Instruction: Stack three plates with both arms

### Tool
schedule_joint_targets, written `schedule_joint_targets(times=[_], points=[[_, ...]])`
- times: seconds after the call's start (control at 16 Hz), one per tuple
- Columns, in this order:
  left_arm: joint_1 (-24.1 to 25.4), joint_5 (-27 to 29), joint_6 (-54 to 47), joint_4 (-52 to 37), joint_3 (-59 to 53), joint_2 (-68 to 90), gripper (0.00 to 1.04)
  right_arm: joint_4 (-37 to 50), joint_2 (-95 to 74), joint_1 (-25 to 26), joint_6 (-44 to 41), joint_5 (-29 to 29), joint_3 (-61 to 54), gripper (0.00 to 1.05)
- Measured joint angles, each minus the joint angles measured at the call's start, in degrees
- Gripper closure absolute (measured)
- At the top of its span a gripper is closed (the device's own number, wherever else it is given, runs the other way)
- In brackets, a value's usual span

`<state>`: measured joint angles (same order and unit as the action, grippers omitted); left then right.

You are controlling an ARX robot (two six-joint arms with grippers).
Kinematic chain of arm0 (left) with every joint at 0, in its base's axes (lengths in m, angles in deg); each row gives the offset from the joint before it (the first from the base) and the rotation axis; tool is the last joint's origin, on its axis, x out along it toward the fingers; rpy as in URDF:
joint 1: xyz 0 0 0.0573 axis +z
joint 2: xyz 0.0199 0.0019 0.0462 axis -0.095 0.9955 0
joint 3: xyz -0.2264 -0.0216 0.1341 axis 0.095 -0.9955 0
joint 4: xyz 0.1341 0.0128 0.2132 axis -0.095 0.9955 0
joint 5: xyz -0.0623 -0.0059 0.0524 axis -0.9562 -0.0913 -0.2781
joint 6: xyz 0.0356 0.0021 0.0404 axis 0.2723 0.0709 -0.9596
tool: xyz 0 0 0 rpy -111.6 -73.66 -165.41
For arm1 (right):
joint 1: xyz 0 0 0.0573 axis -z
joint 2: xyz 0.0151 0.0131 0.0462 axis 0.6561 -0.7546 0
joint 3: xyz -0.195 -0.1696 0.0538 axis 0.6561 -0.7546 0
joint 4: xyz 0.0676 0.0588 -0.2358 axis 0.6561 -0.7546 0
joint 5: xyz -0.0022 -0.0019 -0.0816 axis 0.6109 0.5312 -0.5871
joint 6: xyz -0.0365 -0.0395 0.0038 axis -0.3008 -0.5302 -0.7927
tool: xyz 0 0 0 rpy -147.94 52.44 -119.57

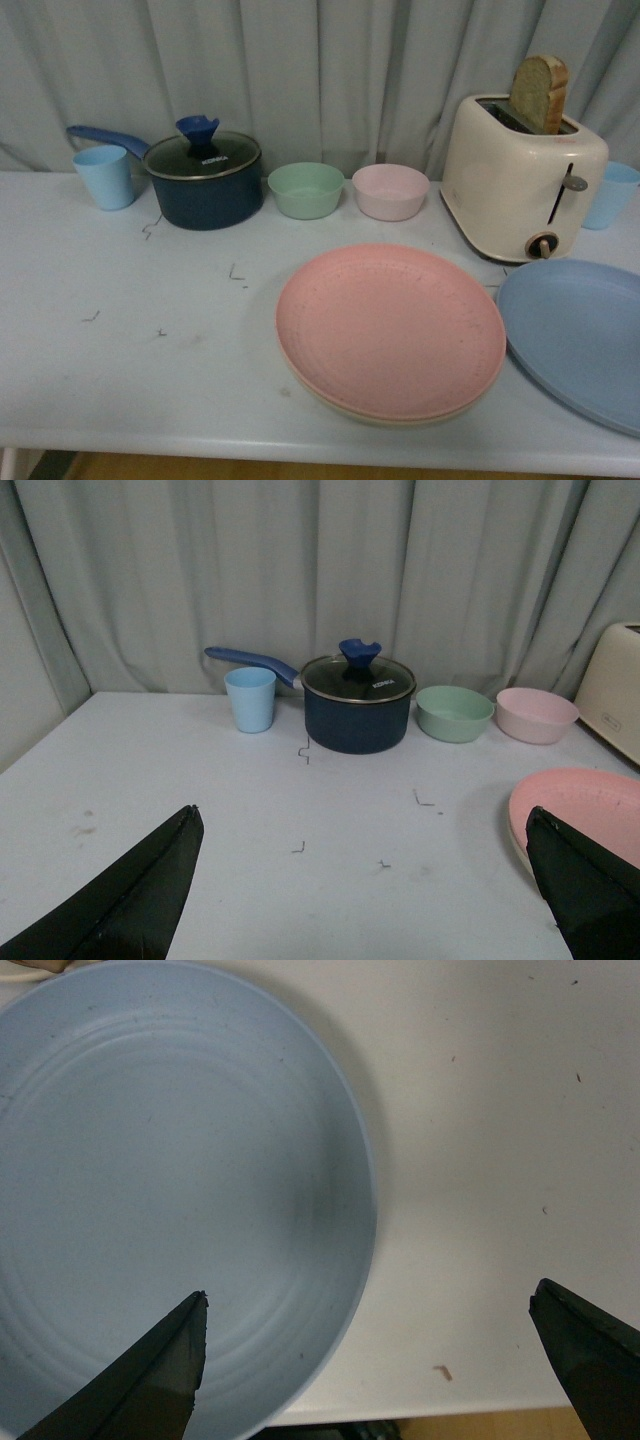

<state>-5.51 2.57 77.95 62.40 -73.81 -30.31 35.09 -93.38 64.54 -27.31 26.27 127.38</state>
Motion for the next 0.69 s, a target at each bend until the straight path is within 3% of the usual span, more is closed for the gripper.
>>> schedule_joint_targets(times=[0.69], points=[[0.0, 0.0, 0.0, 0.0, 0.0, 0.0, 0.07, -4.46, -14.25, -2.56, -2.51, -5.73, 14.19, 0.06]])
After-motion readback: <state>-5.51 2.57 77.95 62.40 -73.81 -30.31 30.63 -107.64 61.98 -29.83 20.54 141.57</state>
